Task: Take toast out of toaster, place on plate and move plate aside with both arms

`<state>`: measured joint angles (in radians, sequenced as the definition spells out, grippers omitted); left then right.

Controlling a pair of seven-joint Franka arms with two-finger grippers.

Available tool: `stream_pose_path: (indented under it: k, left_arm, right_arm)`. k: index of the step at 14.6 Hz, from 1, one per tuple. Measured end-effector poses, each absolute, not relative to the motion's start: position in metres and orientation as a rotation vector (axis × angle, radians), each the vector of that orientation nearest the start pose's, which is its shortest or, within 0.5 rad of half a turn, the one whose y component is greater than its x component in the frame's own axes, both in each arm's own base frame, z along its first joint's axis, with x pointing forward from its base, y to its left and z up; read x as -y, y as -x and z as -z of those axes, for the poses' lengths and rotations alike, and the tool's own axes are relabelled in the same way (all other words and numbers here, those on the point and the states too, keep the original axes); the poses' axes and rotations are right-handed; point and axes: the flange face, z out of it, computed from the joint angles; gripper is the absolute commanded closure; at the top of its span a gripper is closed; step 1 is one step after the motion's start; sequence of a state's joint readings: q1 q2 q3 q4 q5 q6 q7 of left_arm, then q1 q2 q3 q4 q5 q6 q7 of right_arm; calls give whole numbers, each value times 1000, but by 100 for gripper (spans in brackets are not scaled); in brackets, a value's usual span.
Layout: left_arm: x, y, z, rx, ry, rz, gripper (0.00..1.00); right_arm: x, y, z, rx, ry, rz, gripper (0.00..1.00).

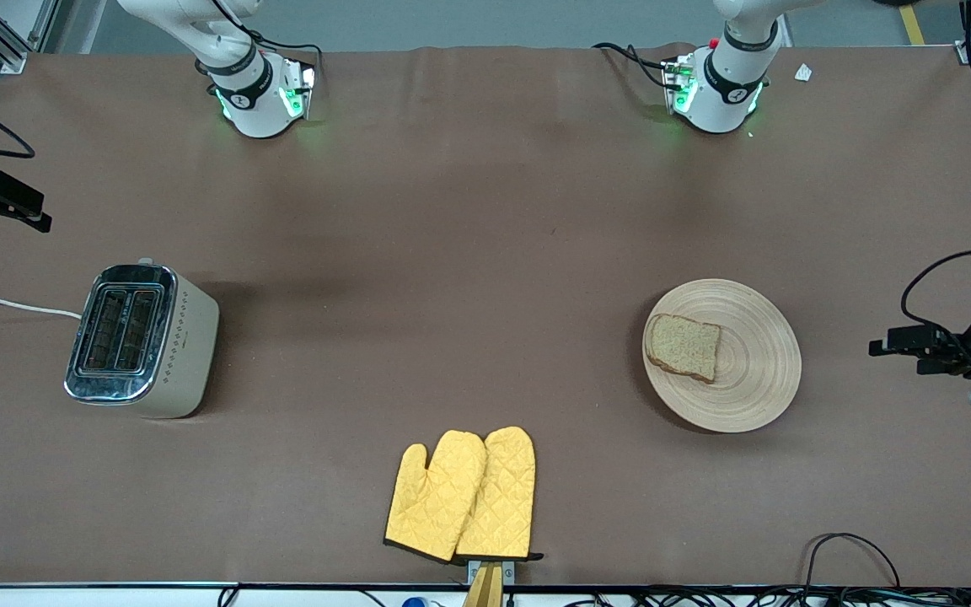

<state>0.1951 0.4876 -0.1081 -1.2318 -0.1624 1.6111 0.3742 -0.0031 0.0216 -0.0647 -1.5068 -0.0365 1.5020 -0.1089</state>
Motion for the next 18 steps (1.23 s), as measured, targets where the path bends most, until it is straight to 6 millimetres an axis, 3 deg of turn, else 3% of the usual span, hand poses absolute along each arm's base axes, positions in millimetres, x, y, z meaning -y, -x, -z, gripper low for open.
stream_pose_path:
  k: [3, 7, 10, 18]
  left_arm:
    - [2, -654, -559, -331, 3275, -109, 0]
    - [50, -610, -629, -237, 3214, -34, 0]
    - [52, -590, -641, -224, 3186, -24, 0]
    - [54, -572, -642, -218, 3176, 20, 0]
  right_arm:
    - [41, -553, -637, 62, 3176, -47, 0]
    - [42, -553, -637, 61, 3176, -46, 0]
    - [42, -553, -637, 61, 3176, -46, 0]
    - [41, -553, -638, 61, 3176, -42, 0]
